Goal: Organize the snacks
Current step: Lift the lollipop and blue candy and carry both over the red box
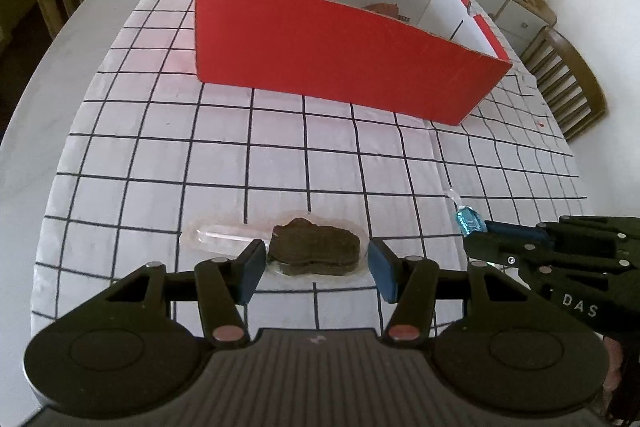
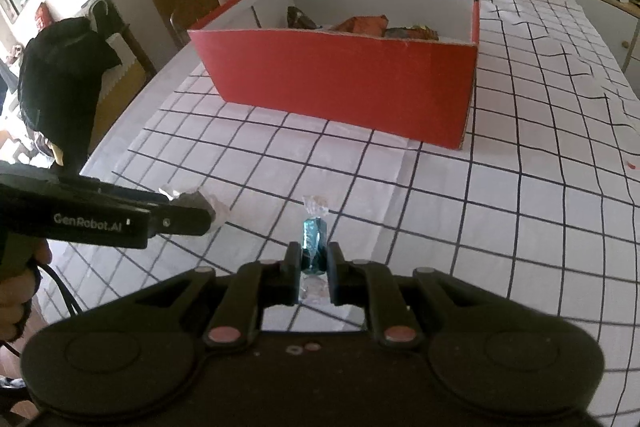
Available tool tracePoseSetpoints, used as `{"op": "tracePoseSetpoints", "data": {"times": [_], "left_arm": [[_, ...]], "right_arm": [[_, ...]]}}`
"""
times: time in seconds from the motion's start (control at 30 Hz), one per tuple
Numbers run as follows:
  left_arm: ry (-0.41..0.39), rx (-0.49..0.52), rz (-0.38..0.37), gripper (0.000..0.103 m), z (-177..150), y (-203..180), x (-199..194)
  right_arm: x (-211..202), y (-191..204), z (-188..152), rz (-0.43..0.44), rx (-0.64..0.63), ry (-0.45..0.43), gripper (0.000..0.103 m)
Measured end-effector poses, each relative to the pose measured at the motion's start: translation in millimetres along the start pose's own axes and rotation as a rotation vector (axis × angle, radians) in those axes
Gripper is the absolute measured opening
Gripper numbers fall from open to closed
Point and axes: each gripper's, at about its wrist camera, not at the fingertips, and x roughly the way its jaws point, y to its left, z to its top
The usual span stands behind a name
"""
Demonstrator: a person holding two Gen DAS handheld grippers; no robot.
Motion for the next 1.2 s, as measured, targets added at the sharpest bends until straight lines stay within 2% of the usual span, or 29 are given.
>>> {"op": "tracePoseSetpoints", "data": {"times": [0.23,0.53,0.83,1.2], "left_arm": [[-0.042,0.008,-0.046,0.055,-2.4,3.2,-29.2],[-0.162,0.064,-0.068,0.055,13.1,-3.6,-71.1],[-0.264,0.121,-0.063,0.055,47.9,-16.6,-95.4],[-0.328,0.160,-0.018,0.055,119.0,-30.4,-81.7]], "right_arm": [[-22.1,21.3,0.9,-0.025,0.008,-0.046,0.012],[-57.2,44.7,18.5,-0.064,-0.011,-0.153,0.012],[-74.7,45.7,51.3,-0.120,-0.022,-0.235,0.012],[-58.9,21.3,113.2,-0.133,-0.029,-0.276,0.012]]}}
